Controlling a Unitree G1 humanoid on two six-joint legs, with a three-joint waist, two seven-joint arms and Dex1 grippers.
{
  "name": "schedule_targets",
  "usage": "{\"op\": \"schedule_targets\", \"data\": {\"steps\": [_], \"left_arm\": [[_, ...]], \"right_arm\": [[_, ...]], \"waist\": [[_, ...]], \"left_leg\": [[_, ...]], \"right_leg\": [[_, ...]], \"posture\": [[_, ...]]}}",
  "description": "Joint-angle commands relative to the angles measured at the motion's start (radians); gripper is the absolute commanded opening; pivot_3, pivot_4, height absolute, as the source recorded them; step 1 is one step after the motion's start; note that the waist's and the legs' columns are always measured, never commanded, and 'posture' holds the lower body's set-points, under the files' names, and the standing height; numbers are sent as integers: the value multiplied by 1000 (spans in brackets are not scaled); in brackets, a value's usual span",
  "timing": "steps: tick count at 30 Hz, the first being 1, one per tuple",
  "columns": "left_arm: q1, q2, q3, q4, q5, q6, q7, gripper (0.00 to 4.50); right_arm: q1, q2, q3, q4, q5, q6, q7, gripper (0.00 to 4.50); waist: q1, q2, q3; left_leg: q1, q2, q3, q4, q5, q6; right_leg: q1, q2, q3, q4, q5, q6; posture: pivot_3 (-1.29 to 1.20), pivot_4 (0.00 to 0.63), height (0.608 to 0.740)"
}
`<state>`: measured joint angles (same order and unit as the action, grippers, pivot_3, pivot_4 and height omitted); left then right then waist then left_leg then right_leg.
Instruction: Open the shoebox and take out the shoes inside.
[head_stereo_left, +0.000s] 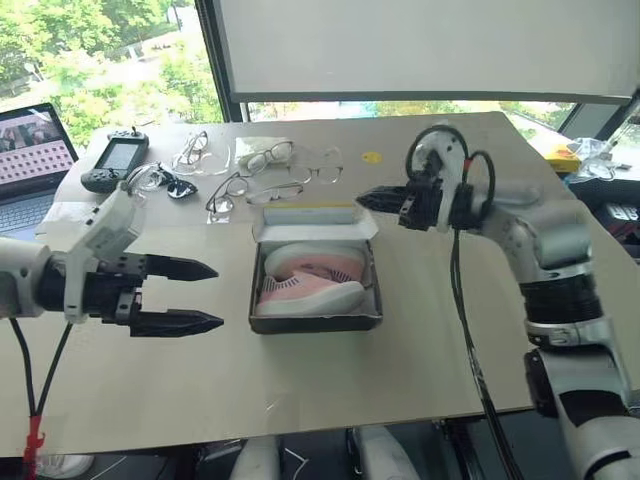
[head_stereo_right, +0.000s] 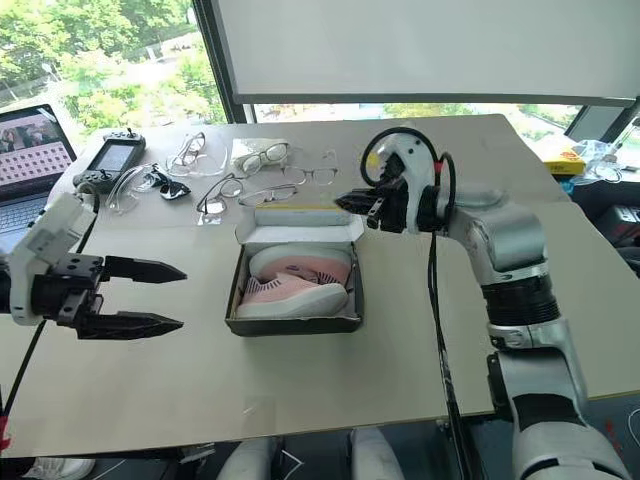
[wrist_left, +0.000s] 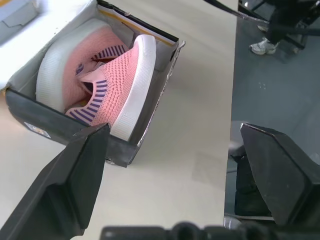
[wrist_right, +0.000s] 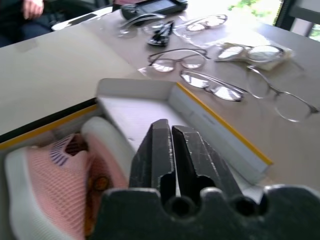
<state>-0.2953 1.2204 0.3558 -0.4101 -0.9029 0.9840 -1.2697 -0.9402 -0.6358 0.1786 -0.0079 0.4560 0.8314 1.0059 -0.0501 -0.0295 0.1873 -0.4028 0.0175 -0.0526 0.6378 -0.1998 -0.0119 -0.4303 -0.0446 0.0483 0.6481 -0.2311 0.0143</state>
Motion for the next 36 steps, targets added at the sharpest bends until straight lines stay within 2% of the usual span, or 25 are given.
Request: {"op": "schedule_targets", "data": {"steps": [1, 3, 7, 8, 14, 21, 26, 33, 35, 36], "left_arm": [[-14, 25, -26, 8, 27, -44, -17, 4500], [0, 35, -55, 17, 72, -64, 3, 4500], [10, 29, -63, 17, 91, -71, 18, 4500], [12, 26, -59, 13, 89, -69, 23, 4500], [61, 15, -16, -15, 72, -60, 41, 4500], [63, 6, -25, -33, 68, -64, 67, 4500], [45, 4, -43, -30, 66, -67, 76, 4500], [9, 0, -81, -19, 69, -70, 74, 4500], [-2, 1, -97, -13, 73, -73, 63, 4500], [-7, 1, -103, -10, 73, -74, 61, 4500]], "right_arm": [[-106, -31, 101, -48, 45, 242, 67, 2176], [-136, -30, 141, -63, 72, 300, 112, 2842], [-143, -41, 206, -72, 28, 270, 138, 4237], [-145, -45, 223, -69, 16, 256, 149, 4465], [-124, -82, 324, -81, -53, 142, 243, 4465], [-85, -50, 402, -35, -188, 12, 227, 4465], [-74, -31, 395, -26, -221, -21, 235, 3116], [-76, -38, 357, -69, -253, -166, 260, 716], [-83, -39, 348, -79, -288, -237, 243, 394], [-86, -37, 344, -81, -303, -264, 236, 379]], "waist": [[-3, 1, 0], [-2, 1, 0], [3, 1, 0], [4, 1, 0], [6, 1, 0], [2, 1, 0], [4, 0, 0], [5, 1, 0], [5, 0, 0], [5, 1, 0]], "left_leg": [[0, 0, 1, 1, 0, 0], [0, 0, 1, 1, 0, 0], [-2, 0, 0, 1, 0, 0], [-3, 0, 0, 1, 0, 0], [-6, 0, 0, 3, 0, 0], [-6, 0, 1, 3, 0, 0], [-6, 0, 1, 3, 0, 0], [-6, 0, 0, 3, 0, 0], [-6, 0, 0, 3, 0, 0], [-7, 0, 1, 3, 0, 0]], "right_leg": [[0, 0, 0, 0, -1, 2], [0, 0, 1, 0, -1, 2], [-2, 0, 0, 0, -1, 2], [-3, 0, 0, 0, -1, 1], [-6, 0, 0, 1, 1, -2], [-7, 0, 0, 2, 1, -2], [-7, 0, 0, 2, 2, -2], [-7, 0, 0, 2, 2, -2], [-7, 0, 0, 2, 2, -2], [-7, 0, 0, 2, 2, -2]], "posture": [[0, 150, 740], [0, 150, 740], [0, 150, 740], [0, 150, 740], [0, 150, 740], [0, 150, 740], [0, 150, 740], [0, 150, 740], [0, 150, 740], [0, 150, 740]]}}
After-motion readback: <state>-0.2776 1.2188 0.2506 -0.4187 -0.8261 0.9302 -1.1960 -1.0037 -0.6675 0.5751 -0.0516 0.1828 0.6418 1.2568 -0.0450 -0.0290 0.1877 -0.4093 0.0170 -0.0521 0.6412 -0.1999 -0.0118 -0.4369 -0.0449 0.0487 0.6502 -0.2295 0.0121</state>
